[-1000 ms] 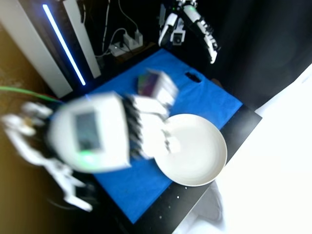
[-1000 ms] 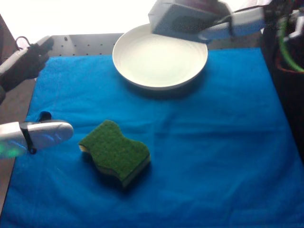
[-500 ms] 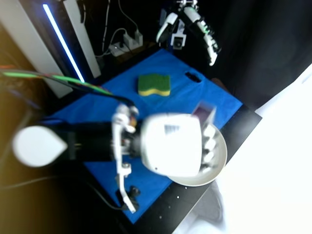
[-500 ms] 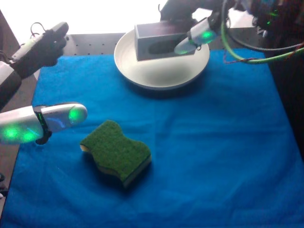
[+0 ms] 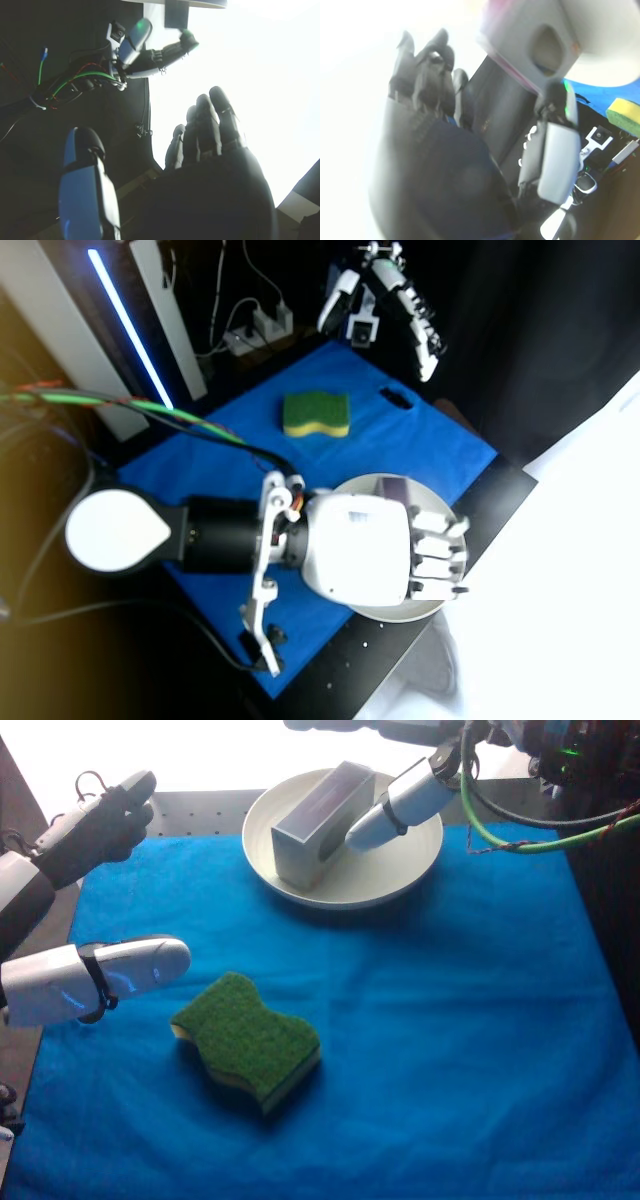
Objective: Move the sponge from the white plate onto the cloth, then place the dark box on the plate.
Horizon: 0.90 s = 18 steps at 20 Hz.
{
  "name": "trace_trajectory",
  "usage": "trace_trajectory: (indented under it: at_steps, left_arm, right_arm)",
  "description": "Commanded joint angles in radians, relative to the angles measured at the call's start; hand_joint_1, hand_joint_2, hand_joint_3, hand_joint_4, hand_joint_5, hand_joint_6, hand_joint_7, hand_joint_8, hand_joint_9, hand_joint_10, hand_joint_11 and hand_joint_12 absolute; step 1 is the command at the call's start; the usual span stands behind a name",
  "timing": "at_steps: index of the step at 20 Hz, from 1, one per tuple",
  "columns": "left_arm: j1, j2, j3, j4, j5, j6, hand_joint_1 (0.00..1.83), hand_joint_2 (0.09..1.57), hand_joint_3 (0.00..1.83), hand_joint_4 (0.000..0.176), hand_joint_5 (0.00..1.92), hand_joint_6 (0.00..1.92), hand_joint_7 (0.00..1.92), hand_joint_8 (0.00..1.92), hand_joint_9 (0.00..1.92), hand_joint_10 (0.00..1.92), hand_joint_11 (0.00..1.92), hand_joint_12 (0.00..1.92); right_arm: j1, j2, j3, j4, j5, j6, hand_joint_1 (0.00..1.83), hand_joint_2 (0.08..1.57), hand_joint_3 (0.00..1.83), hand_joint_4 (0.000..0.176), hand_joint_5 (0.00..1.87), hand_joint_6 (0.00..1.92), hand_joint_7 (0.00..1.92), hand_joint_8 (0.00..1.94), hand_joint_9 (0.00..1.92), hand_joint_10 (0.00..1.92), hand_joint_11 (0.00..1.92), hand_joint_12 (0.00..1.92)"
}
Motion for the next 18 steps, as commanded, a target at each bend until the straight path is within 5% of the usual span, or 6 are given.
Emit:
trace_trajectory:
  at_steps: [1,3,7,11,12,18]
  left_arm:
    - [-0.012,-0.004,-0.001,-0.002,-0.143,-0.012,0.59,0.93,0.0,0.079,0.05,0.01,0.19,0.0,0.27,0.01,0.0,0.86]
    - [-0.011,0.0,-0.004,-0.006,-0.159,-0.012,0.6,0.93,0.0,0.091,0.07,0.01,0.19,0.0,0.27,0.0,0.0,0.86]
    - [-0.01,0.024,-0.02,-0.011,-0.224,-0.011,0.57,0.89,0.0,0.171,0.01,0.0,0.17,0.0,0.2,0.0,0.0,0.76]
    - [0.002,0.041,-0.041,-0.023,-0.318,-0.003,0.55,0.91,0.0,0.172,0.0,0.0,0.2,0.0,0.24,0.01,0.0,0.9]
    - [0.008,0.044,-0.051,-0.025,-0.338,0.002,0.51,0.93,0.01,0.139,0.0,0.0,0.17,0.0,0.24,0.0,0.0,1.02]
    - [0.022,0.041,-0.1,0.003,-0.39,0.035,0.38,1.07,0.0,0.172,0.0,0.0,0.0,0.0,0.05,0.0,0.0,0.43]
  right_arm:
    - [0.014,0.019,-0.004,0.092,0.089,0.008,0.7,0.79,0.0,0.176,0.0,0.0,0.0,0.0,0.0,0.0,0.04,0.04]
    - [-0.008,0.075,-0.031,0.205,0.19,0.008,0.66,0.79,0.0,0.176,0.0,0.0,0.0,0.0,0.0,0.0,0.01,0.03]
    - [-0.14,0.248,-0.213,0.593,0.499,-0.048,0.75,0.76,0.0,0.176,0.0,0.0,0.0,0.0,0.0,0.0,0.0,0.0]
    - [-0.347,0.408,-0.477,0.903,0.832,-0.199,0.67,0.76,0.0,0.176,0.0,0.0,0.0,0.0,0.0,0.0,0.0,0.0]
    - [-0.418,0.44,-0.54,0.971,0.918,-0.239,0.75,0.8,0.01,0.176,0.0,0.0,0.0,0.0,0.0,0.0,0.0,0.0]
    - [-0.715,0.494,-0.772,1.188,1.187,-0.325,0.8,0.82,0.0,0.176,0.01,0.0,0.02,0.01,0.0,0.0,0.0,0.0]
